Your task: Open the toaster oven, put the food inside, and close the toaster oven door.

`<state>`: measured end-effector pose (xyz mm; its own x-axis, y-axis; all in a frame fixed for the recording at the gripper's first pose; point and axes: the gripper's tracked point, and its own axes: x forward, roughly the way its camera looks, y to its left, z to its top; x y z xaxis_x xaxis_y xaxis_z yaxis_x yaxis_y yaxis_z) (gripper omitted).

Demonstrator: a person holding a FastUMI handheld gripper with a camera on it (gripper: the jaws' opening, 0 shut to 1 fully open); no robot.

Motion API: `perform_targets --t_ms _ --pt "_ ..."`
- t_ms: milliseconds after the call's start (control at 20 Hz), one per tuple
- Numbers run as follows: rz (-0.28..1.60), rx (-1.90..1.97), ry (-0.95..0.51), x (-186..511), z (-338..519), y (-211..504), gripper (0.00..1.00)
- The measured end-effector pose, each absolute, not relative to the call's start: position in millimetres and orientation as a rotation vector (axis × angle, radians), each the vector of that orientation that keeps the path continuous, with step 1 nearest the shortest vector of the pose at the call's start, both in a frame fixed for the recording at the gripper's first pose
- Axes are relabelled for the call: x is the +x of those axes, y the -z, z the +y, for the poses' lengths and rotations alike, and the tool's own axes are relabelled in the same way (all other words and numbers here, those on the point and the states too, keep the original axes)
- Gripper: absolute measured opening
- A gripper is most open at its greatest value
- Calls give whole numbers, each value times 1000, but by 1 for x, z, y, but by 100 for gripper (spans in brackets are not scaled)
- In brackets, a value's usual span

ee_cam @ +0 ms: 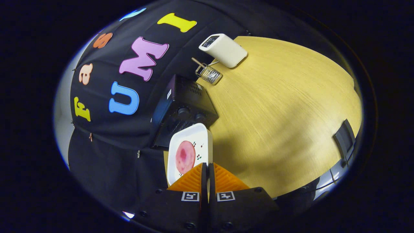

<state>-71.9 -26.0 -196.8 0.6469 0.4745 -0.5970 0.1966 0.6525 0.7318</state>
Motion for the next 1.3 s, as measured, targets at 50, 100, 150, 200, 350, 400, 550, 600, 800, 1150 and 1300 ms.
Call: perform_targets --t_ms 50,100,150,200,350,400,550,600,800,1150,1300 --pt "887 868 -194 -70 -16 198 5" --pt "896 868 -204 -67 -4 200 5" --pt "901 874 -211 -63 7 200 5" --pt "905 874 -217 -59 17 202 5" --pt "910 856 -225 -46 48 209 5" --pt "917 856 -228 -36 66 216 5" --pt "919 853 -224 -19 95 223 5" --pt "913 849 -213 -12 102 226 5" --pt "880 860 -141 20 130 245 5" --pt "776 956 51 80 149 269 5" --pt "744 1026 125 101 154 275 5"
